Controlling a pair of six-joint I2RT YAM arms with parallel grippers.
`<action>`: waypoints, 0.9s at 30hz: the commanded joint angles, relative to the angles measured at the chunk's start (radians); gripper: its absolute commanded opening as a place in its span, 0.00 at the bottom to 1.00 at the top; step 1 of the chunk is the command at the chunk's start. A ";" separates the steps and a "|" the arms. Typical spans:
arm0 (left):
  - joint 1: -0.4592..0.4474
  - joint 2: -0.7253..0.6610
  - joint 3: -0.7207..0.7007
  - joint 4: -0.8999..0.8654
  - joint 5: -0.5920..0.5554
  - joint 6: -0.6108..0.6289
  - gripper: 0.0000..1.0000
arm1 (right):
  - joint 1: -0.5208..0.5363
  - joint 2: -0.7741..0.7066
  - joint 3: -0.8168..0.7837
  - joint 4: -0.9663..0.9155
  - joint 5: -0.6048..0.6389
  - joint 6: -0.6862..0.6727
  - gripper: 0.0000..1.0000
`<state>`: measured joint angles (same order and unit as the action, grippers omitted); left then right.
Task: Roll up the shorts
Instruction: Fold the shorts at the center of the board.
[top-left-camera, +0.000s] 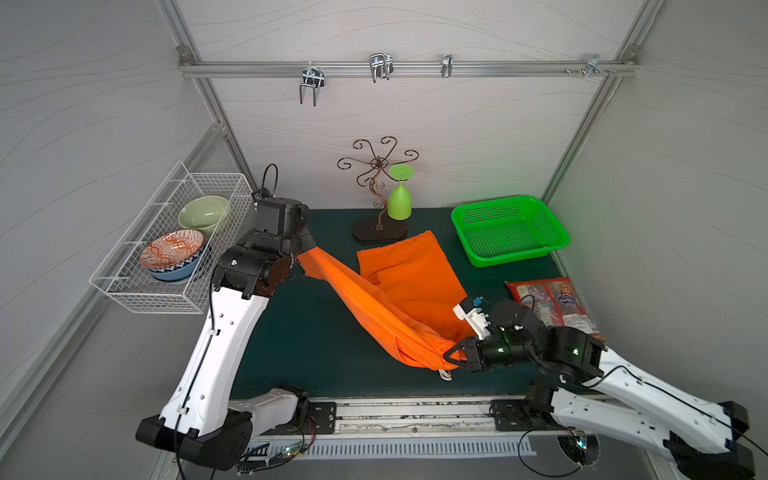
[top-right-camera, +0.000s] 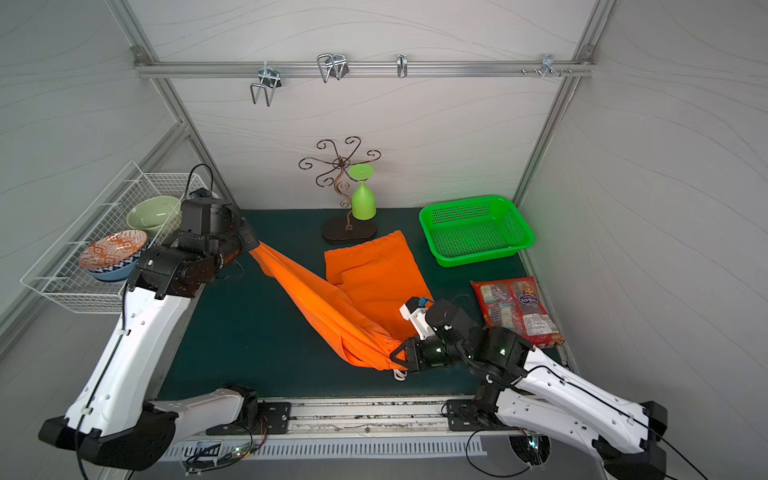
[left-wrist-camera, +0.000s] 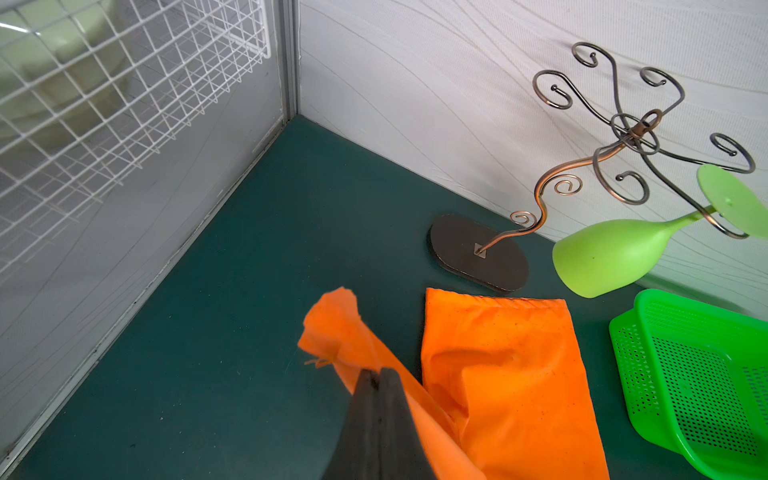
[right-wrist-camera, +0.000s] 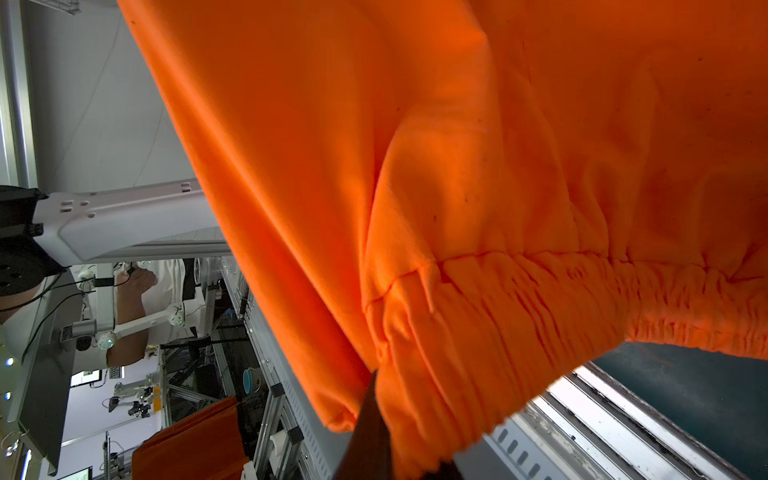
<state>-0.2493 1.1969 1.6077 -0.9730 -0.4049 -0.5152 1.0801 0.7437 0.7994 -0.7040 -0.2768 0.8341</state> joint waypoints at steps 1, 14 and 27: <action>0.033 0.025 0.012 0.185 -0.060 0.005 0.00 | 0.015 -0.054 -0.055 -0.202 -0.010 0.034 0.00; -0.156 0.451 0.287 0.257 0.005 0.099 0.00 | 0.009 -0.364 -0.244 -0.371 0.236 0.358 0.00; -0.235 0.648 0.432 0.278 -0.007 0.158 0.00 | 0.005 -0.539 -0.197 -0.600 0.500 0.499 0.00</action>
<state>-0.5209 1.8256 1.9465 -0.8600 -0.2676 -0.3904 1.0805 0.2298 0.6048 -1.0386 0.1852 1.2869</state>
